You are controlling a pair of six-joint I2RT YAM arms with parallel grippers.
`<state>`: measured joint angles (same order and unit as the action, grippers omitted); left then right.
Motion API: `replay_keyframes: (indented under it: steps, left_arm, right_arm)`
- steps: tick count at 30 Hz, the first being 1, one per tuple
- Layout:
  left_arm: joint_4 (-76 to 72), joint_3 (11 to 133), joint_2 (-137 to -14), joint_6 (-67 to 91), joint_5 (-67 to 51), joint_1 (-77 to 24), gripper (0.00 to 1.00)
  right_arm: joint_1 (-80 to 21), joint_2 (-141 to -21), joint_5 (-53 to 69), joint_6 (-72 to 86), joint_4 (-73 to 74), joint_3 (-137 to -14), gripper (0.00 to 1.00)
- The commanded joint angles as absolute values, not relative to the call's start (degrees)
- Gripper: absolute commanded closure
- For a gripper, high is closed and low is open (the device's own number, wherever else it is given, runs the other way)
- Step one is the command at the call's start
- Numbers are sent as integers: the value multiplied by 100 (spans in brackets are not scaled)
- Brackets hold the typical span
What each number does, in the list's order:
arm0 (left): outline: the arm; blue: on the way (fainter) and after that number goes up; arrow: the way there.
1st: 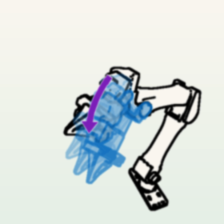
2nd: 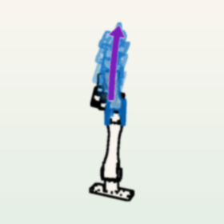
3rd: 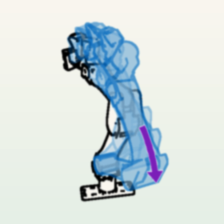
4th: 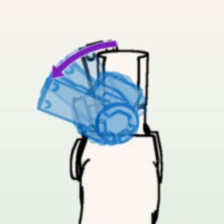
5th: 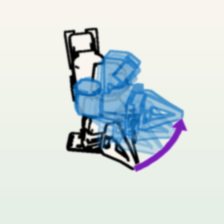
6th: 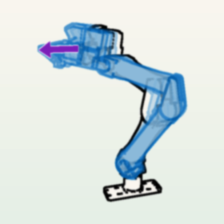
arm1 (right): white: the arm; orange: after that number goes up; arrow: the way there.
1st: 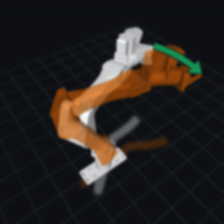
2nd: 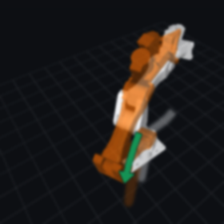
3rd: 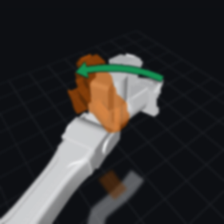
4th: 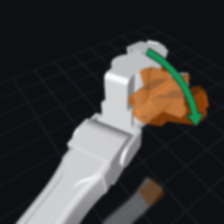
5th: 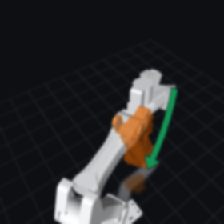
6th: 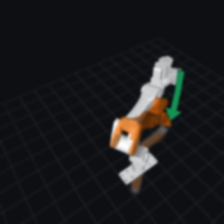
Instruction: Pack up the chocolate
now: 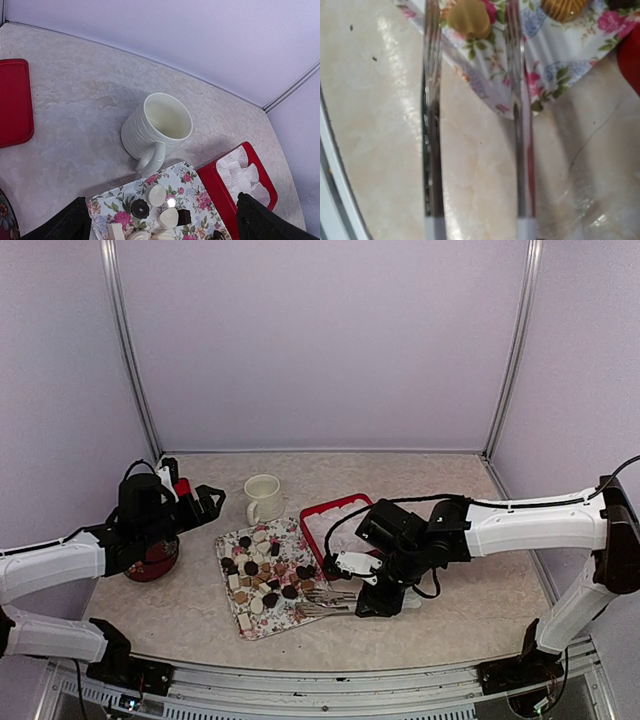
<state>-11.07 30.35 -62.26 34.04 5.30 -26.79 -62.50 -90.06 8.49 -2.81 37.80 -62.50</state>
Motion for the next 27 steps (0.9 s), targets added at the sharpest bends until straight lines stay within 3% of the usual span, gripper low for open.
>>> replay_keyframes:
  steps: [1, 16, 27]
  left_arm:
    - [-1219, 3143, -6198, 3344, 600, -2715, 1]
    - [-1099, 3147, -6087, 3331, 673, -2727, 1]
    - [-1204, 3241, -6302, 3350, 617, -2729, 1]
  right_arm:
    - [-6311, -9241, 722, -376, 3657, -6349, 59]
    - [-6311, -9387, 542, -421, 3588, -6316, 59]
    - [-6311, -9298, 603, -472, 3670, -6523, 70]
